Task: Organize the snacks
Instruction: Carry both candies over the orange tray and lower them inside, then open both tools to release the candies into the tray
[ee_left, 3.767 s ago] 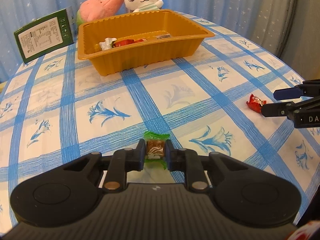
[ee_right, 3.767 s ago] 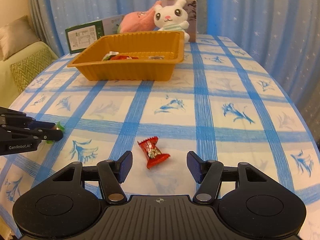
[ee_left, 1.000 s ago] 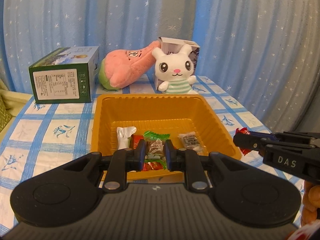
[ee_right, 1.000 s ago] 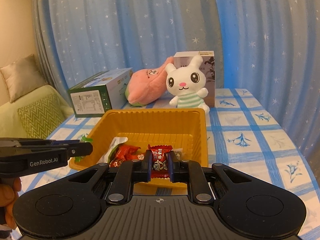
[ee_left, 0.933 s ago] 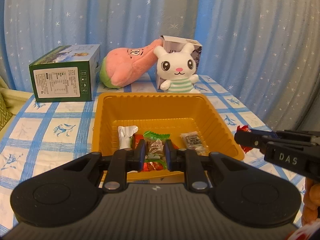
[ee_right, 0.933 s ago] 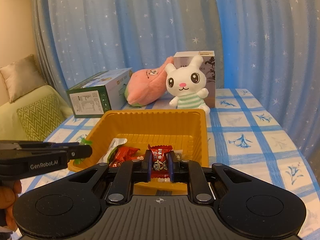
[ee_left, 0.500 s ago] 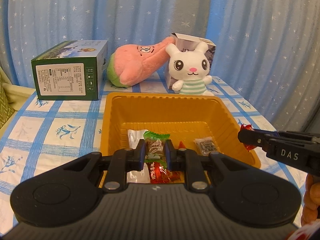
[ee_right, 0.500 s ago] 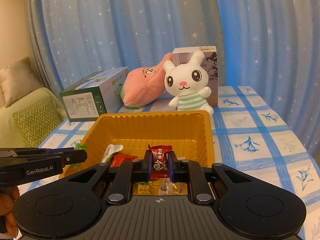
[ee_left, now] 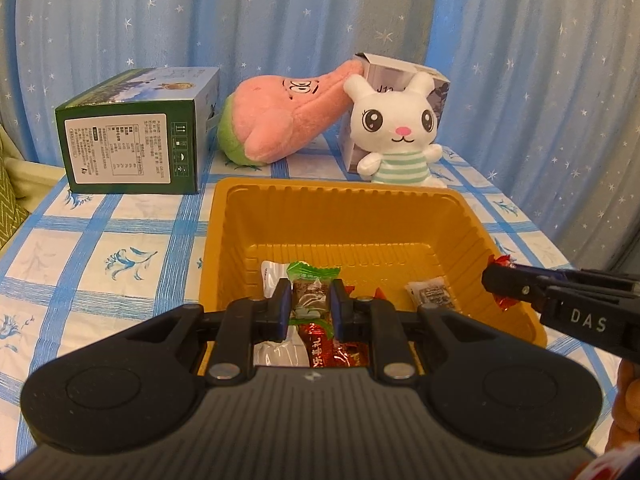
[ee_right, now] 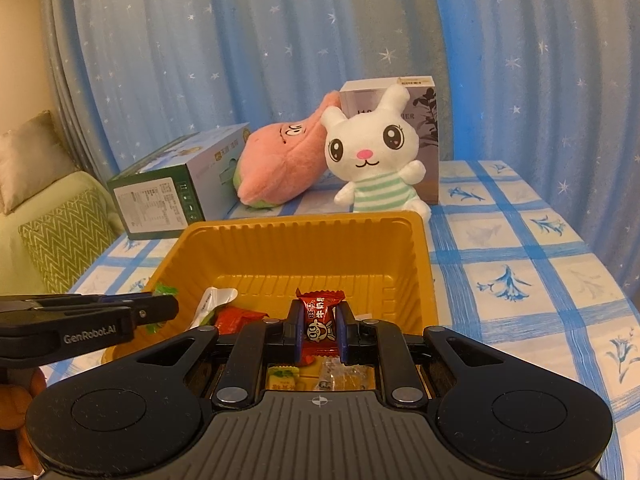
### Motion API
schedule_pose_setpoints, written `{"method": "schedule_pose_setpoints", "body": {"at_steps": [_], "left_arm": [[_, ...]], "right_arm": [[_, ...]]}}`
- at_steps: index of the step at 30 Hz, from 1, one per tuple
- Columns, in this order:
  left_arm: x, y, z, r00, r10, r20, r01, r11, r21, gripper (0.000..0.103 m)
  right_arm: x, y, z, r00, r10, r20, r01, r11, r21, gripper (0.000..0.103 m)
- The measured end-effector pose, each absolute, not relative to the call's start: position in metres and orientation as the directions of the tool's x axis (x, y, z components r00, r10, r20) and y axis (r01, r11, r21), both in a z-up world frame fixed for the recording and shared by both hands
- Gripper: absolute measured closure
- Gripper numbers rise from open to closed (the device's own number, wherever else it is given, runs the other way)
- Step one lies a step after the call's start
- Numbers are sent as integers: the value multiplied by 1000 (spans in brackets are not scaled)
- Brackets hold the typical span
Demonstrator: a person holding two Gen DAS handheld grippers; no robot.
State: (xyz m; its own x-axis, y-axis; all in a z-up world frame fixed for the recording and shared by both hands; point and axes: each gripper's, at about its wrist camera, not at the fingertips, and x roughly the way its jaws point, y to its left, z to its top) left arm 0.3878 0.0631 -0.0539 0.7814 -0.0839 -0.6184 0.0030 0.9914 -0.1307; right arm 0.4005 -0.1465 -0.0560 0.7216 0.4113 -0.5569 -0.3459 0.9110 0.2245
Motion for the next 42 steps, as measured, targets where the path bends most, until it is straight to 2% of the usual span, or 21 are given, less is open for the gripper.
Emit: {"method": "schedule_pose_setpoints", "body": {"at_steps": [16,18,19,20,29,42], "left_arm": [[393,65,-60,773,-92,-627,6,990,-139,85],[393,66,-60,776,-104,-622,14,989,-148,76],[393,66,-60,778,-103,-620,14,989,-146,63],[392,66,-60,781,-98,-617,13,990,-141,59],[392,78,-59,785,-52,-617,-29,992,-122,59],[392,76,-61,779,-50,-625,-26,994,-111,58]], "right_arm": [[409,-142,-62,714,407,-570,-343,913,222,87],[409,-143,-62,715,407,-569,-343,913,222,87],[408,-143,-62,715,407,-568,-342,913,223,87],[408,-144,-62,716,406,-568,-341,913,224,87],[410,-147,-62,718,405,-566,-331,914,235,87],[411,-148,-61,723,409,-557,-331,913,240,87]]}}
